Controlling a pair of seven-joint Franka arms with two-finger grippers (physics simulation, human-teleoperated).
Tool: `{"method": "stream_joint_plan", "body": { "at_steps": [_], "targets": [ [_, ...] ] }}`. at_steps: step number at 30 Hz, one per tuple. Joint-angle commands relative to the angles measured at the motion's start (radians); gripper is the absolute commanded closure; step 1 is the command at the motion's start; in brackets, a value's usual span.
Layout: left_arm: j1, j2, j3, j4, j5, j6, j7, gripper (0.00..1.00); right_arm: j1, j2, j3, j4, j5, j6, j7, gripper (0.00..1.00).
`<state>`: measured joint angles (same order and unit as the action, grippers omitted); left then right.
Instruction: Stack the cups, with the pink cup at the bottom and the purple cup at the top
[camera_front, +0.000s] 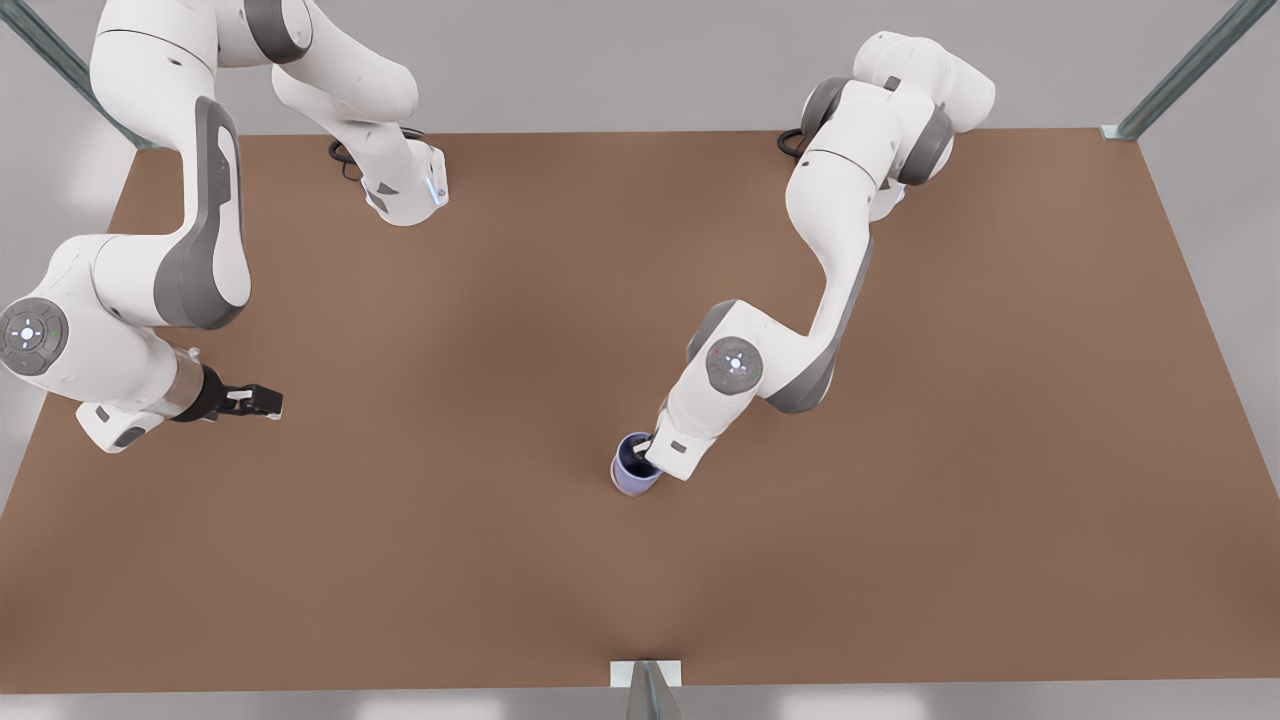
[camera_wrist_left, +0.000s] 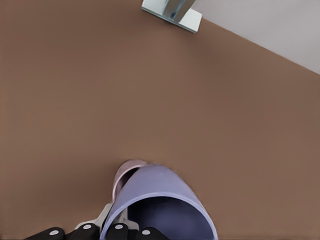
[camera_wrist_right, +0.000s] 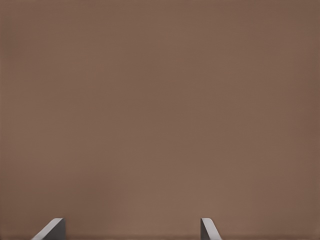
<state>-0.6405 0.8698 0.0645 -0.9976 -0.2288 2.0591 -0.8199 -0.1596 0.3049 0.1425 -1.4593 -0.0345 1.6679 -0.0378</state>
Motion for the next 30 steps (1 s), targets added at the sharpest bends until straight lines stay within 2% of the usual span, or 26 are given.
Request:
{"method": "stream_joint_plan", "body": {
  "at_steps": [1,30],
  "targets": [
    [-0.001,-0.002,-0.012,-0.009,-0.006,-0.017,-0.054,0.79,0.000,-0.001,0.000,0.001,0.001,0.000,-0.002,0.00],
    [0.001,0.000,-0.026,-0.047,-0.012,0.012,-0.064,0.79,-0.002,-0.001,0.000,-0.003,0.001,-0.010,-0.004,0.00]
  ]
}}
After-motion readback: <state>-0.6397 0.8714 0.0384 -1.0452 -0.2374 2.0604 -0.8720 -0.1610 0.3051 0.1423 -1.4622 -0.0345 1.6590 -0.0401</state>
